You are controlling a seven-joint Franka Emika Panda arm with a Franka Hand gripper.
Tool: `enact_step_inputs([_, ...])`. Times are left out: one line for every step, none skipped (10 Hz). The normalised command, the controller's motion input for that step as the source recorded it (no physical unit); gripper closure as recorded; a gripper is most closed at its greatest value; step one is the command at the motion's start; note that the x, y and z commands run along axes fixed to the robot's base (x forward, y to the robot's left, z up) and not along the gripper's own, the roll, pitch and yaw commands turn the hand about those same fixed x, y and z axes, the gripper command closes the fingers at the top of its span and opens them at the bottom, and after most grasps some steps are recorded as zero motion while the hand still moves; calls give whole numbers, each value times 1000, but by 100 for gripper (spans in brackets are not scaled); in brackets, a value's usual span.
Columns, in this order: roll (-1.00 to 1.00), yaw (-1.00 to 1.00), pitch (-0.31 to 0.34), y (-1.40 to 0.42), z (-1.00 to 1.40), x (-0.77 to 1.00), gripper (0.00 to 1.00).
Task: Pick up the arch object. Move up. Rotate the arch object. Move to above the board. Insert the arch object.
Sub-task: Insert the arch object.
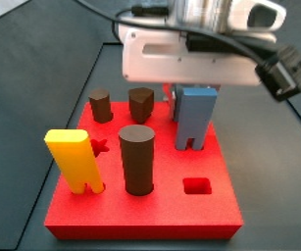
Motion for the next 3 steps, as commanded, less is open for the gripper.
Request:
enact_step_inputs([-21, 0, -230, 0, -183, -80, 100])
enact_step_inputs([-57, 0, -111, 14, -40, -26, 100])
enact_step_inputs([0, 0, 0, 0, 0, 0, 100])
